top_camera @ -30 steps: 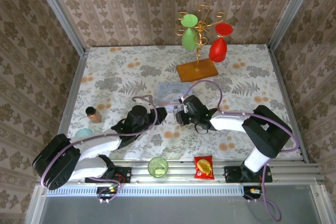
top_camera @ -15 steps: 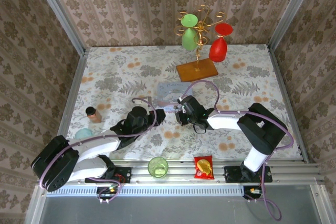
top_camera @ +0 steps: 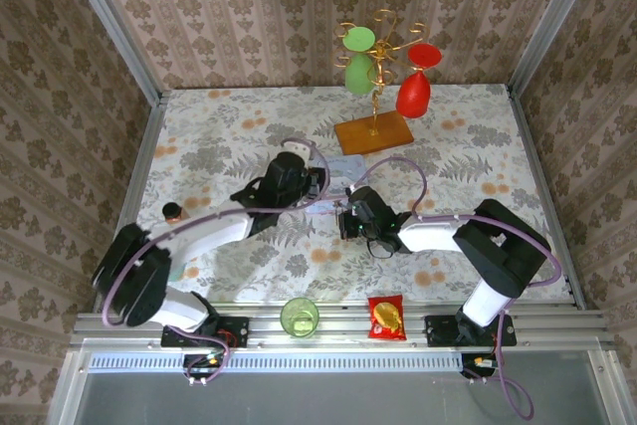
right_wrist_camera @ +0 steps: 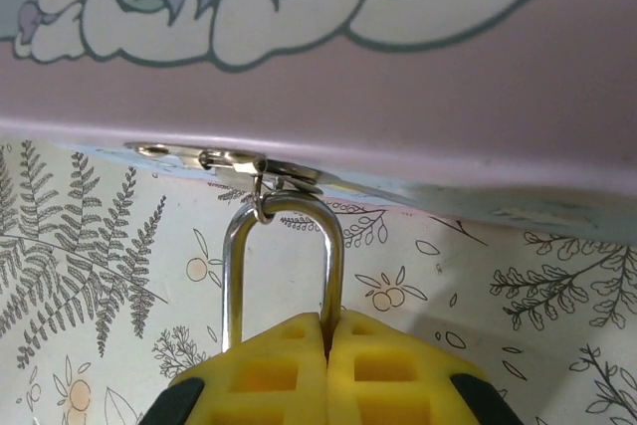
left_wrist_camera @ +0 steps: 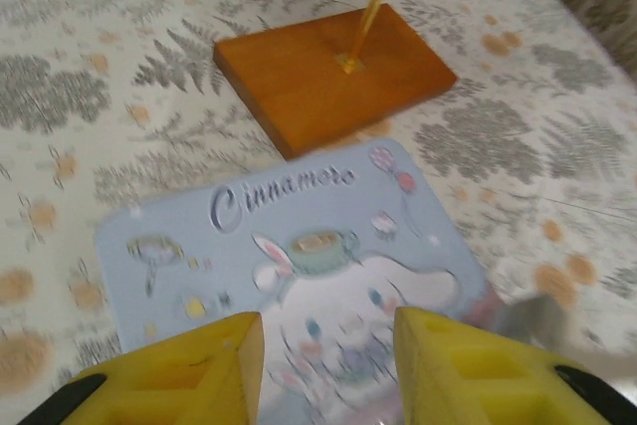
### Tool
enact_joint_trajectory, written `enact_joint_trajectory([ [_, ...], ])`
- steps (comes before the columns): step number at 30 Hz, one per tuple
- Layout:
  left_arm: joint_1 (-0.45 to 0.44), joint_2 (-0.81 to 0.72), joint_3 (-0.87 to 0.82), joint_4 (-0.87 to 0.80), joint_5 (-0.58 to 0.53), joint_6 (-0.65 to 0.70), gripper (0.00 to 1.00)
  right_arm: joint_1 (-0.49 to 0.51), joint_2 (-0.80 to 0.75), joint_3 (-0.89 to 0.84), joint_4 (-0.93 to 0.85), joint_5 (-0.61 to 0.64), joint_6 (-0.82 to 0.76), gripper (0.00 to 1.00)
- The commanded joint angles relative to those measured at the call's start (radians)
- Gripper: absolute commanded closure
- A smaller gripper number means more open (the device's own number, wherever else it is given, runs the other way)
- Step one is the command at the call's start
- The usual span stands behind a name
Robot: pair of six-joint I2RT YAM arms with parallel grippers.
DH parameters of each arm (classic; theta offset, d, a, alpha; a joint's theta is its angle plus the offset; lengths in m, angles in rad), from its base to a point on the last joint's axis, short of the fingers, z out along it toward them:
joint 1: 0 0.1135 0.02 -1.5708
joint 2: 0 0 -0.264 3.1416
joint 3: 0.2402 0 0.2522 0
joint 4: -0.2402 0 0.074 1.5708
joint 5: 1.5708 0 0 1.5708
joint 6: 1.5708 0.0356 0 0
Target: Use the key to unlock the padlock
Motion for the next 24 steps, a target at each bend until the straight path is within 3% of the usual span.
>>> enact_joint_trajectory([
  [1,-0.022,0.106,0.03,-0.031,-0.006,0.16,0.62,0.01,-0.011,-0.031,0.01,0.069,0.143,0.97],
  [4,-0.032,0.182,0.063,-0.053,-0.022,0.175,0.64,0.027,-0.012,-0.043,0.022,0.091,0.246,0.98],
  [11,-0.034,0.196,-0.086,0.088,-0.072,0.163,0.66,0.037,0.015,-0.086,0.124,0.152,0.495,1.0],
  [16,-0.033,0.204,-0.177,0.195,-0.059,0.205,0.6,0.036,0.057,-0.111,0.269,0.143,0.582,1.0],
  [24,-0.028,0.219,-0.295,0.356,-0.038,0.244,0.6,0.022,0.087,-0.129,0.402,0.188,0.692,1.0],
])
